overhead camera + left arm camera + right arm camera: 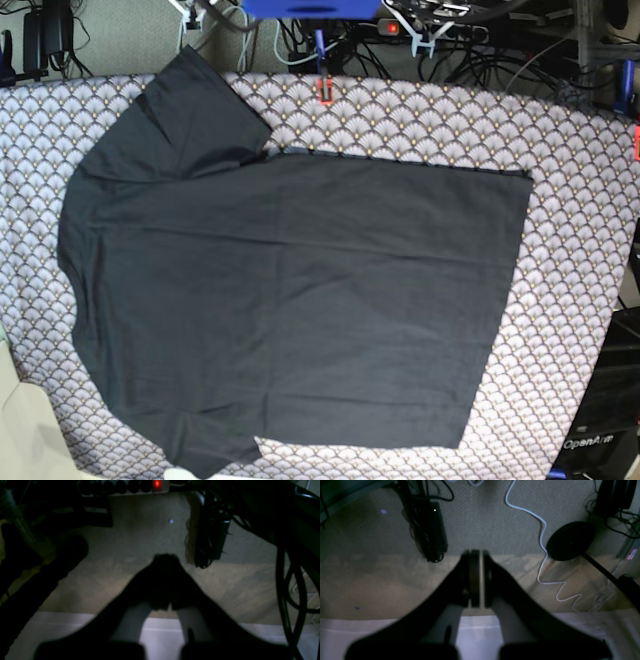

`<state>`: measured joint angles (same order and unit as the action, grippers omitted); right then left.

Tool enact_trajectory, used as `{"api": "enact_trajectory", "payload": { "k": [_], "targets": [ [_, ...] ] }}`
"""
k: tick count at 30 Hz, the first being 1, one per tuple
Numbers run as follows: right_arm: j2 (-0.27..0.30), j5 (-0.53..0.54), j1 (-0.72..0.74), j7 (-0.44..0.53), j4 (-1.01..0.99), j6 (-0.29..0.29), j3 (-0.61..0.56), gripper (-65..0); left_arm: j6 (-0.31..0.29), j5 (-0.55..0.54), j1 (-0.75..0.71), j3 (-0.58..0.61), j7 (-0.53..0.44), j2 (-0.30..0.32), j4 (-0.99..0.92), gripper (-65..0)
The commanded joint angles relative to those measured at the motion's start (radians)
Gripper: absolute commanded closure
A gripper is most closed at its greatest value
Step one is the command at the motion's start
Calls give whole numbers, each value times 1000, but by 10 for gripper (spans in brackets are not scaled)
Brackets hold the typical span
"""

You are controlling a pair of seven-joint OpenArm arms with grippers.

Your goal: Fold the T-shirt properly

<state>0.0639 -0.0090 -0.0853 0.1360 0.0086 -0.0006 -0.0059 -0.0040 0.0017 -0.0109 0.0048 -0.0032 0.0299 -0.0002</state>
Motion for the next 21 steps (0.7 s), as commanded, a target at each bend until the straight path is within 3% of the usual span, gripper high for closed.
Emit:
{"api": "enact_trajectory", "payload": {
  "k": [1,18,21],
  "targets": [
    [4,10,-9,4,0,4,1,0,2,-2,-5,2,-1,0,0,0],
    [-14,10,-14,6,0,4,-1,0,-3,-2,-5,2,2,14,0,0],
    [-11,8,-67,15,3,6,-3,0,-9,-2,-34,4,-8,17,0,0]
  ]
}}
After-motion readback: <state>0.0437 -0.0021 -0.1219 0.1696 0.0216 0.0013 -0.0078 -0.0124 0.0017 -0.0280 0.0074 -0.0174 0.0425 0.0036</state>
